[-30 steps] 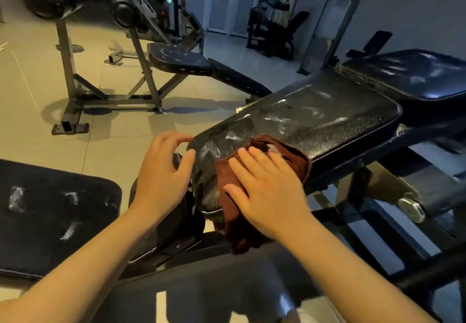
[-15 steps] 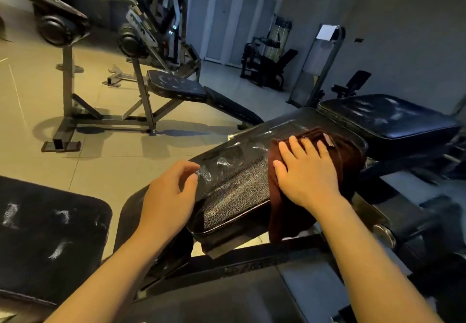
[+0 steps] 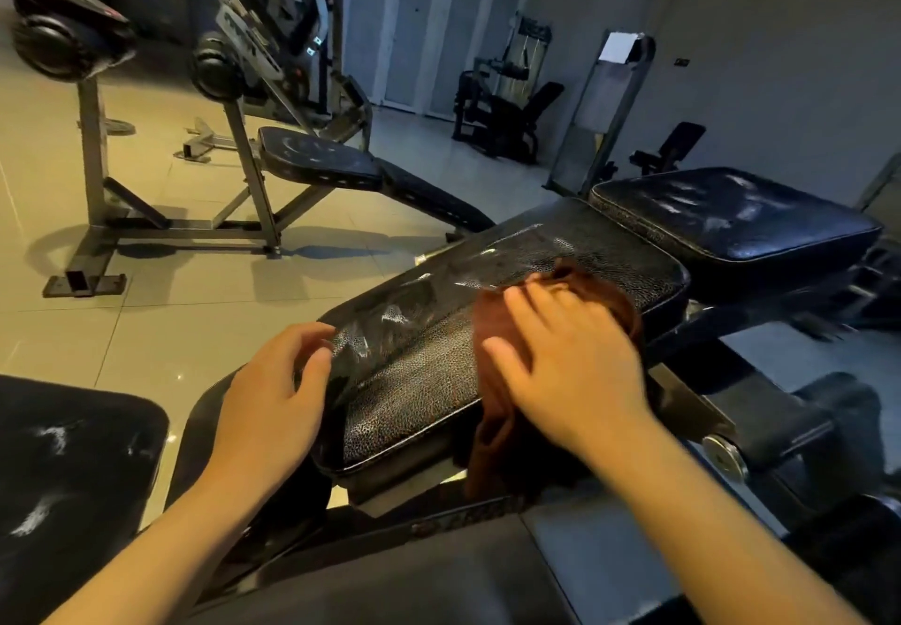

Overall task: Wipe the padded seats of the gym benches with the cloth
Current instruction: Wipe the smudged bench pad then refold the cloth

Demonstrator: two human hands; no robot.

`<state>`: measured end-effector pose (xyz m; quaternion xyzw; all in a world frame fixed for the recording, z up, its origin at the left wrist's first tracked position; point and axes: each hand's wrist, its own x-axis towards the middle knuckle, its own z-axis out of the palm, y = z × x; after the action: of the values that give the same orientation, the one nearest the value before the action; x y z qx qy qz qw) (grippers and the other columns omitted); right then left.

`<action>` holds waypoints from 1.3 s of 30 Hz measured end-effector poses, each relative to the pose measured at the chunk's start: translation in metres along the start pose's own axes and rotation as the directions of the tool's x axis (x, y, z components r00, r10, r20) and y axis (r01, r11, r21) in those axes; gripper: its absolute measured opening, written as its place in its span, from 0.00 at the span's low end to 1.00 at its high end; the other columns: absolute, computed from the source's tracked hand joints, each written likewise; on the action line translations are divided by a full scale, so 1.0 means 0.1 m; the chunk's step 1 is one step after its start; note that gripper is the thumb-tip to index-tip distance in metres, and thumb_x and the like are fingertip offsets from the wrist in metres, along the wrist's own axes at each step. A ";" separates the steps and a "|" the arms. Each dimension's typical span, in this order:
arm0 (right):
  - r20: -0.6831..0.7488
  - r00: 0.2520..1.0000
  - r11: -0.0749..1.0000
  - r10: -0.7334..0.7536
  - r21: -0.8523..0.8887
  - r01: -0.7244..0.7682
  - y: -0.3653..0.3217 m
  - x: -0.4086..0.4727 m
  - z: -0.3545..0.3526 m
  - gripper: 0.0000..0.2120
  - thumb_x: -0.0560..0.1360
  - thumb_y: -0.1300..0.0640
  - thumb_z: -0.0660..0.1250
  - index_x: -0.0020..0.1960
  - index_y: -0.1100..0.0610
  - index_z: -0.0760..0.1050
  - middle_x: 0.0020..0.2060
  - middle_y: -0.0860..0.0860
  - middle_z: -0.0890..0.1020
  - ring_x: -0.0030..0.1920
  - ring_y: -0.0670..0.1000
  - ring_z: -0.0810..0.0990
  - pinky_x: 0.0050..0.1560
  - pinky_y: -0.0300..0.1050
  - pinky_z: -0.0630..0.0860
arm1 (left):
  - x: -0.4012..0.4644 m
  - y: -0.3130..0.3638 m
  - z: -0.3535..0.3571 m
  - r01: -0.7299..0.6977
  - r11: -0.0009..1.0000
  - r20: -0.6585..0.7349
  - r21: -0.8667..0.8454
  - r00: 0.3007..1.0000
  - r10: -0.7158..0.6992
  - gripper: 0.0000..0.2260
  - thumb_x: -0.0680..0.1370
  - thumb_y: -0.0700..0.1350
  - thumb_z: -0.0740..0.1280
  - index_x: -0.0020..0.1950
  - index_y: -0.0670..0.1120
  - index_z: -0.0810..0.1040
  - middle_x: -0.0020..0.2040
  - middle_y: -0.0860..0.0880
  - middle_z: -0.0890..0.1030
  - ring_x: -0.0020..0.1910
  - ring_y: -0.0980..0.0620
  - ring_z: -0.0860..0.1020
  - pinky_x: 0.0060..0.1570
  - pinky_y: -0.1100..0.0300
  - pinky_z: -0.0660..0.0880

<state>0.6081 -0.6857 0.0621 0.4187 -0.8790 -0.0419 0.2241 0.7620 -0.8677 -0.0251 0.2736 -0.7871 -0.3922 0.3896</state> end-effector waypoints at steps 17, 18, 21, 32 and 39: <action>0.087 0.984 0.985 -0.157 0.083 0.150 -0.71 -0.07 0.22 0.36 0.75 0.40 0.43 0.73 0.57 0.69 0.72 0.56 0.71 0.71 0.58 0.69 0.70 0.55 0.65 | -0.25 -0.04 -0.08 0.001 1.000 0.122 -0.004 0.993 0.000 0.18 0.82 0.59 0.53 0.69 0.54 0.68 0.57 0.55 0.76 0.56 0.55 0.74 0.55 0.54 0.71; 0.065 0.985 0.984 -0.161 0.093 0.154 -0.71 -0.12 0.23 0.34 0.76 0.39 0.46 0.72 0.57 0.70 0.70 0.55 0.73 0.70 0.57 0.71 0.69 0.55 0.66 | -0.25 -0.04 -0.09 0.002 1.000 0.125 0.003 0.992 -0.002 0.17 0.82 0.56 0.54 0.69 0.54 0.68 0.57 0.55 0.76 0.56 0.56 0.74 0.55 0.54 0.71; 0.028 0.992 0.987 -0.121 0.106 0.117 -0.51 -0.16 0.18 0.34 0.76 0.35 0.52 0.72 0.57 0.70 0.68 0.54 0.75 0.65 0.55 0.75 0.65 0.51 0.70 | -0.26 -0.04 -0.12 0.007 1.000 0.149 0.013 0.989 -0.009 0.16 0.82 0.53 0.55 0.70 0.53 0.69 0.57 0.55 0.76 0.55 0.56 0.74 0.54 0.55 0.70; -0.042 0.999 0.999 -0.032 -0.027 0.031 -0.01 0.01 0.08 0.34 0.77 0.35 0.50 0.69 0.57 0.75 0.67 0.56 0.76 0.68 0.57 0.73 0.71 0.58 0.62 | -0.25 0.05 -0.12 -0.039 0.999 0.205 -0.033 0.978 0.045 0.26 0.73 0.64 0.50 0.68 0.58 0.69 0.57 0.60 0.75 0.57 0.60 0.73 0.51 0.61 0.67; 0.005 0.998 0.997 -0.070 -0.037 0.071 0.08 0.10 0.07 0.37 0.75 0.33 0.43 0.74 0.52 0.68 0.74 0.54 0.67 0.74 0.56 0.63 0.75 0.54 0.52 | -0.24 0.05 -0.06 -0.053 0.998 0.153 -0.022 0.987 0.055 0.16 0.80 0.52 0.58 0.68 0.54 0.72 0.56 0.58 0.76 0.55 0.60 0.73 0.52 0.62 0.66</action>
<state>0.5940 -0.6891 0.0616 0.4452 -0.8632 -0.0670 0.2285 0.7796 -0.8496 -0.0283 0.2175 -0.8185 -0.4085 0.3405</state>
